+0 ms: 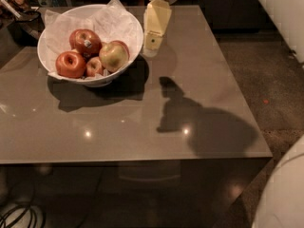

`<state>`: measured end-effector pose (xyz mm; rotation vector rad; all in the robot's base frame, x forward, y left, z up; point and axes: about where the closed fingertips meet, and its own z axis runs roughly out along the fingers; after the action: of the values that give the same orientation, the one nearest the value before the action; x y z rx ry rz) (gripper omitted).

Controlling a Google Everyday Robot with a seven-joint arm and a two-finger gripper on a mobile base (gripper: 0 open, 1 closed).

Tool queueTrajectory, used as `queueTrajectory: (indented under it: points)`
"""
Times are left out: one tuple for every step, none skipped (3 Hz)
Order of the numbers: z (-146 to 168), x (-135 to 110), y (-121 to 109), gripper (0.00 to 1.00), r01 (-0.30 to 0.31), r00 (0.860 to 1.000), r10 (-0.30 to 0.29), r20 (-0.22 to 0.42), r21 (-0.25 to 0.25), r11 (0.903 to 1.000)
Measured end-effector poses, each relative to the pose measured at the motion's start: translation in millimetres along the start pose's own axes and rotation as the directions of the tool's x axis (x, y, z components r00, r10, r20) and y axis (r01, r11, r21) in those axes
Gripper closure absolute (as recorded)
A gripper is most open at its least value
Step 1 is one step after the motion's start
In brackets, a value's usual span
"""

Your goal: Pick apple from white bowl

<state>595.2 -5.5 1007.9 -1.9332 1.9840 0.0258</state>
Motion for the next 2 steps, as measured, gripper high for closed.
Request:
queueTrajectory:
  points:
    - [16,-14,-2,0.0,0.004,1.0,-0.004,0.013,-0.024,0.9997]
    - [34,-29,-4,0.0,-0.001,1.0,0.002,0.026,-0.07,0.9976]
